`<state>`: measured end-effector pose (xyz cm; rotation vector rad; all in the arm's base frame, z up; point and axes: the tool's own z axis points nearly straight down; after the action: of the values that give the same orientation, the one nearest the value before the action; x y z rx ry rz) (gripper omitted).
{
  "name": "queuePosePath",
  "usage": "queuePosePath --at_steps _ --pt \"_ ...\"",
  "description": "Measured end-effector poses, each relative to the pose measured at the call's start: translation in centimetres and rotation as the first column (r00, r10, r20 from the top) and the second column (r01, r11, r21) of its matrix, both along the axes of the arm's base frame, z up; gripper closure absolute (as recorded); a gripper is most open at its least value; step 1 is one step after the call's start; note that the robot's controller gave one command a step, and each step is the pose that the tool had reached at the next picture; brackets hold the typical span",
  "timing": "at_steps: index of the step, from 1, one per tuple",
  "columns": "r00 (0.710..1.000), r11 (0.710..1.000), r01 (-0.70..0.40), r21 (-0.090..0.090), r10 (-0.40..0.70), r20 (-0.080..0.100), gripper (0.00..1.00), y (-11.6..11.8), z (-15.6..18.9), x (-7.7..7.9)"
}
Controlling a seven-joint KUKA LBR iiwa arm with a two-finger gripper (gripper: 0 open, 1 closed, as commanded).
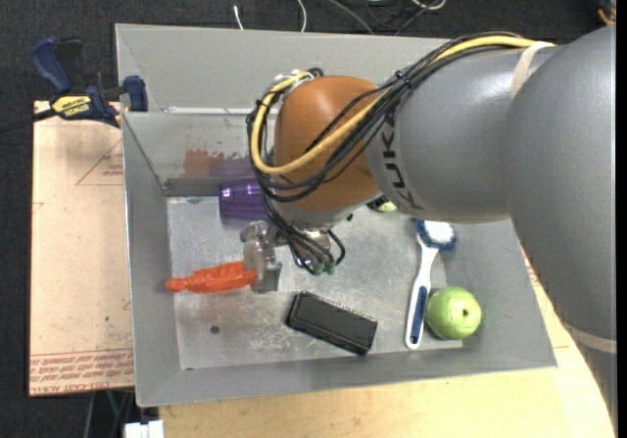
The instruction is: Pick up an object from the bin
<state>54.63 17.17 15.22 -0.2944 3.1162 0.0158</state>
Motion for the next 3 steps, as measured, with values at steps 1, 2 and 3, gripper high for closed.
queuePosePath --at_steps 1,2,3 --pt "0.906 0.906 0.424 0.014 -0.424 0.006 1.0 1.5 -1.3 1.2" --pt "0.988 0.988 0.152 0.004 -0.152 0.003 1.0 -0.1 -0.8 1.6" --pt "0.936 0.936 0.351 0.011 -0.351 0.004 1.0 0.8 1.8 0.1"
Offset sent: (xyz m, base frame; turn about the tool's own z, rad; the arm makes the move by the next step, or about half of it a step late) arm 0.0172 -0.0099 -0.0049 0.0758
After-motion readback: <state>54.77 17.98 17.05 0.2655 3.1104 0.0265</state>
